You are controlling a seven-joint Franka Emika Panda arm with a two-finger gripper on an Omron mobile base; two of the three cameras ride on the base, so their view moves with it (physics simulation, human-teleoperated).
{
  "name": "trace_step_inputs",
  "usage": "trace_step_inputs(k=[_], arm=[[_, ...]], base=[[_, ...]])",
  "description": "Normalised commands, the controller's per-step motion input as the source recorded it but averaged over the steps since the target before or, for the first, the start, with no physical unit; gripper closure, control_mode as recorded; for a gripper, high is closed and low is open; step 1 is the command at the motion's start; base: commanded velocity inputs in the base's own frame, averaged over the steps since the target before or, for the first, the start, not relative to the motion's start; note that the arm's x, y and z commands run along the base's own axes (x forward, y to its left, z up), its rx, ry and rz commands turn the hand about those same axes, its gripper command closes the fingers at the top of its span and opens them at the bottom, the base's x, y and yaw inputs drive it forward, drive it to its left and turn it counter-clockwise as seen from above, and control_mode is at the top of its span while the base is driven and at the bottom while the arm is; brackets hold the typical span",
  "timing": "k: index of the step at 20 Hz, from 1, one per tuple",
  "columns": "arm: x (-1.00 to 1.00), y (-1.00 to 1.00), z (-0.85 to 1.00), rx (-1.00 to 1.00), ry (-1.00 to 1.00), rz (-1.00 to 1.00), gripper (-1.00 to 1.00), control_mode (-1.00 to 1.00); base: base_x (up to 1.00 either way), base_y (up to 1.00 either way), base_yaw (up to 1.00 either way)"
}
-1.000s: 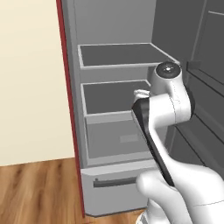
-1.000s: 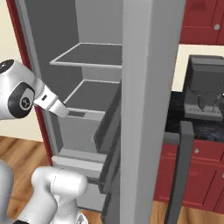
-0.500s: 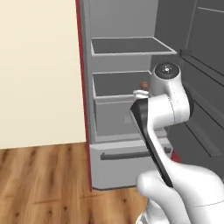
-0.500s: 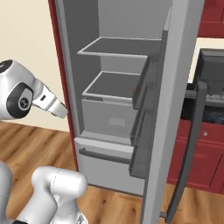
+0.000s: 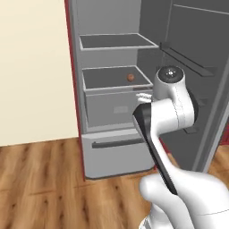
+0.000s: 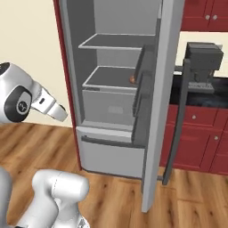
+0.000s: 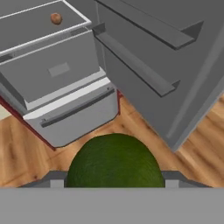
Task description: Grab the lime and onion from the fridge, place them in the blender, close the lid, and turn on the blender to create a marinade.
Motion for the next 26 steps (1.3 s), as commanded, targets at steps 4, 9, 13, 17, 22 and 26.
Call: trace_step_inputs(k=[4, 9, 13, 17, 22, 26], arm=[[0.0, 0.0, 0.0, 0.0, 0.0, 0.0, 1.0, 1.0], [0.0, 0.0, 0.0, 0.0, 0.0, 0.0, 1.0, 1.0], [0.0, 0.0, 0.0, 0.0, 0.0, 0.0, 1.0, 1.0], [0.0, 0.0, 0.0, 0.0, 0.0, 0.0, 1.0, 1.0], [0.0, 0.0, 0.0, 0.0, 0.0, 0.0, 1.0, 1.0], [0.0, 0.0, 0.0, 0.0, 0.0, 0.0, 1.0, 1.0]], base=[[-0.71, 0.69, -0.63], [-0.39, 0.69, -0.76], [-0.02, 0.9, -0.69], [0.07, 1.0, -0.62], [-0.02, 1.0, -0.52], [-0.5, 0.81, -0.47]])
